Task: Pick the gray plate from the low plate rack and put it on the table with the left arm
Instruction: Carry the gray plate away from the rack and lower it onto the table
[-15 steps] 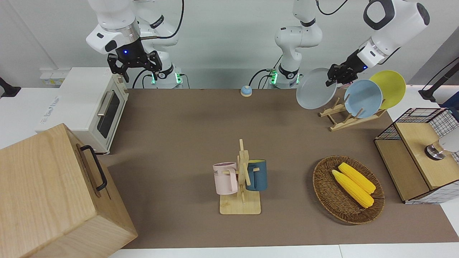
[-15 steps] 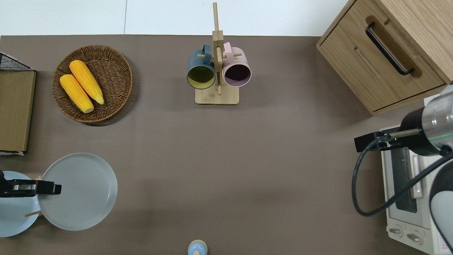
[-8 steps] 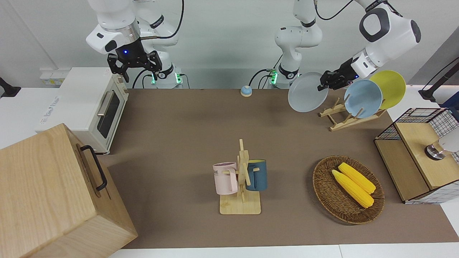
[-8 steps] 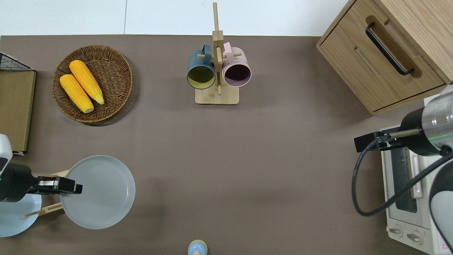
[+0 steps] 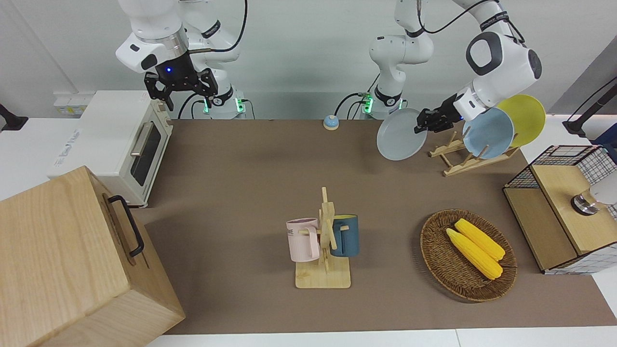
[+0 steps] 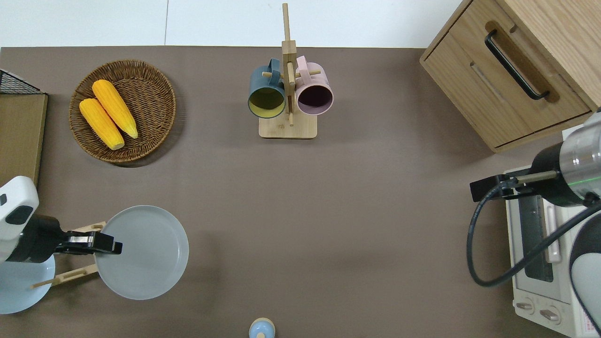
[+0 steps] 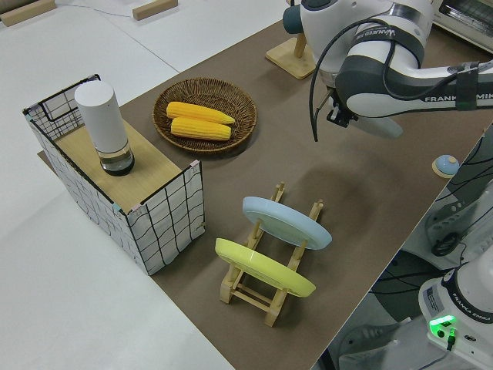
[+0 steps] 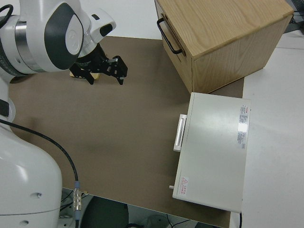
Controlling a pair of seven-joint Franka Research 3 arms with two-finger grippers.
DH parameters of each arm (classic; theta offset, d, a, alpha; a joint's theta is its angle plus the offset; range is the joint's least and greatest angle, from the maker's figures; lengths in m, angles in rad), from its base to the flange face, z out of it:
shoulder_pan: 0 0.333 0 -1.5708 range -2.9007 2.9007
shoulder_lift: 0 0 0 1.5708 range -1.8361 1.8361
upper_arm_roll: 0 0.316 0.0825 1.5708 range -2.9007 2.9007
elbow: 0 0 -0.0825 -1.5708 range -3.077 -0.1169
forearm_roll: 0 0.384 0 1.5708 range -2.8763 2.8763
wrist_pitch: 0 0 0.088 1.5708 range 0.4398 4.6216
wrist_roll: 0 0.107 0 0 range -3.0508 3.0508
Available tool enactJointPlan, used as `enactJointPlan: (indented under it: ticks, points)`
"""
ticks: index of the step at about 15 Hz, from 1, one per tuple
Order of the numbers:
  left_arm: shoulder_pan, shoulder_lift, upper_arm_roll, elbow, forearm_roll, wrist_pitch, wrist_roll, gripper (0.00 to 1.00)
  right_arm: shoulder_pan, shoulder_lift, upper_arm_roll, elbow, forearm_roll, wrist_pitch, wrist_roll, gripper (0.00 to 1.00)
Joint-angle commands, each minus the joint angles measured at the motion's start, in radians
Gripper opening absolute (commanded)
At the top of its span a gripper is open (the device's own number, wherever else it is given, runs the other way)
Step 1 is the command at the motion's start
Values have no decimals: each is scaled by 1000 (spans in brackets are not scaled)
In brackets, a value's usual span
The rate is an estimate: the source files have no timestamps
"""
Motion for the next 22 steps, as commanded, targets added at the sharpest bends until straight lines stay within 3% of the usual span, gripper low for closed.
enactJointPlan:
  ticks: [1,22]
  points:
    - [-12,-14,8,-88,-20,83,69,0,-10,-2,6,6,10,-14,0,987]
    - [-41,35,6,-225,-20,270,161,0,-10,-2,6,6,10,-14,0,990]
